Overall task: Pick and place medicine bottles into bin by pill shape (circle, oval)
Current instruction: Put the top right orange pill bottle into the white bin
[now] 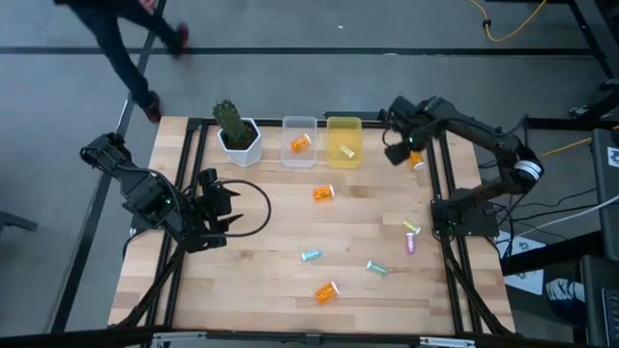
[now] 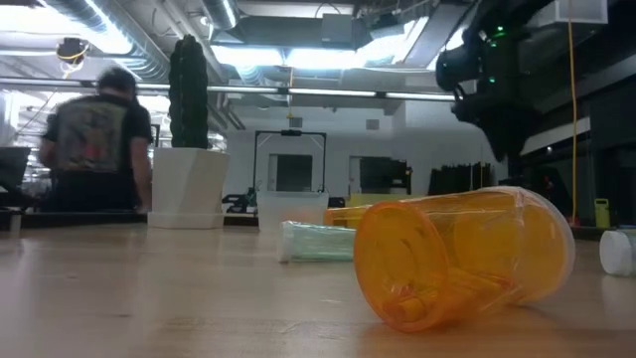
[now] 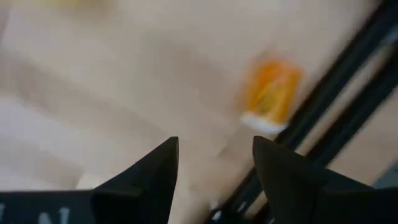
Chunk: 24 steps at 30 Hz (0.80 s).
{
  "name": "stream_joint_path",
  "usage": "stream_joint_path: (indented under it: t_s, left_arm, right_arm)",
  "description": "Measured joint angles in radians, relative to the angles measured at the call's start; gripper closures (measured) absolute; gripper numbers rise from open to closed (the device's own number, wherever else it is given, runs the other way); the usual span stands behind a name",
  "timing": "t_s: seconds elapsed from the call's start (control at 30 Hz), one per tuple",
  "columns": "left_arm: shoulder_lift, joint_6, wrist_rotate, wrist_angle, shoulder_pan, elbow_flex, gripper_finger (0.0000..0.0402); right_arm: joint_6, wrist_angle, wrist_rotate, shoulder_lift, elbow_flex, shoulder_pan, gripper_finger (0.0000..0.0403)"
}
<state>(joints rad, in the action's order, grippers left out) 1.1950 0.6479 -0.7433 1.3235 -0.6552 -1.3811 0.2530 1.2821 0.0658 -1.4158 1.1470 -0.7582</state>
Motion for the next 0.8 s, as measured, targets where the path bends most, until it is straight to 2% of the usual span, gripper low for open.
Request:
stream_joint_path:
  t_s: [0.07,0.2,0.43,0.5,0.6,0.8]
  left_arm:
    - [0.0,-0.002,0.0,0.0,0.0,0.0,0.0166]
    - [0.0,-0.002,0.0,0.0,0.0,0.0,0.0166]
    - [0.0,-0.002,-0.038,0.0,0.0,0.0,0.0166]
    - [0.0,-0.002,-0.051,-0.001,0.0,0.0,0.0166]
    - [0.0,-0.001,-0.055,-0.003,0.0,0.0,0.0166]
    - [0.0,-0.002,-0.056,-0.017,0.0,0.0,0.0166]
  right_arm:
    - [0.001,0.0,0.009,0.025,-0.053,0.013,0.0194]
    - [0.061,-0.025,0.114,0.058,-0.133,0.005,0.0194]
    - [0.144,-0.237,0.118,0.031,-0.254,-0.051,0.0194]
    - [0.167,-0.305,0.155,0.012,-0.272,-0.064,0.0194]
    - [0.213,-0.336,0.283,-0.015,-0.284,-0.078,0.0194]
    - [0.209,-0.342,0.299,-0.074,-0.284,-0.105,0.0194]
